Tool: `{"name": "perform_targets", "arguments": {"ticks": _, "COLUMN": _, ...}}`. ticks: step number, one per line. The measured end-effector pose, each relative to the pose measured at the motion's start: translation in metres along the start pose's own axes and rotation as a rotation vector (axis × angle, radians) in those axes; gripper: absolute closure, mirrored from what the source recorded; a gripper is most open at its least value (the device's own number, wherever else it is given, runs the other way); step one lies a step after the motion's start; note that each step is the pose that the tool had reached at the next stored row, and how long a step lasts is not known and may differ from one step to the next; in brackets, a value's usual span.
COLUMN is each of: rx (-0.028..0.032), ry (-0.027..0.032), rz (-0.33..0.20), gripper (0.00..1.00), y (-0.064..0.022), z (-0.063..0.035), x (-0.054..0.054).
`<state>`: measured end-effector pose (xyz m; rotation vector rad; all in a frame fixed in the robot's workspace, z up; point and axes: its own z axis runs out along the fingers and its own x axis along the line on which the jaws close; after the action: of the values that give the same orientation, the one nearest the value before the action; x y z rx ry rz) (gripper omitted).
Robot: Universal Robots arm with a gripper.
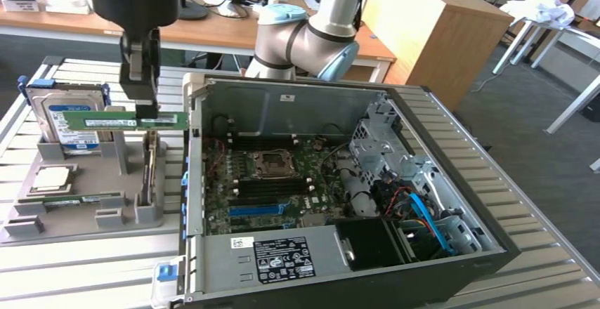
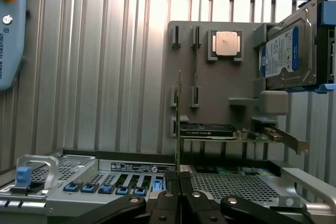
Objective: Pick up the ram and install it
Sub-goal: 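Pick up the ram and move it above insertion slot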
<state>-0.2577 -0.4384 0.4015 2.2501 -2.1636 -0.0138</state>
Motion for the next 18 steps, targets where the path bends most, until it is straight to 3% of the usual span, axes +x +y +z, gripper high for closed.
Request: {"name": "perform_targets", "arguments": {"ticks": 18, "rx": -0.0002, "ry": 0.0000, "rz": 0.000, "gripper": 0.88, "y": -0.0240, "z": -0.0004, "x": 0.001}}
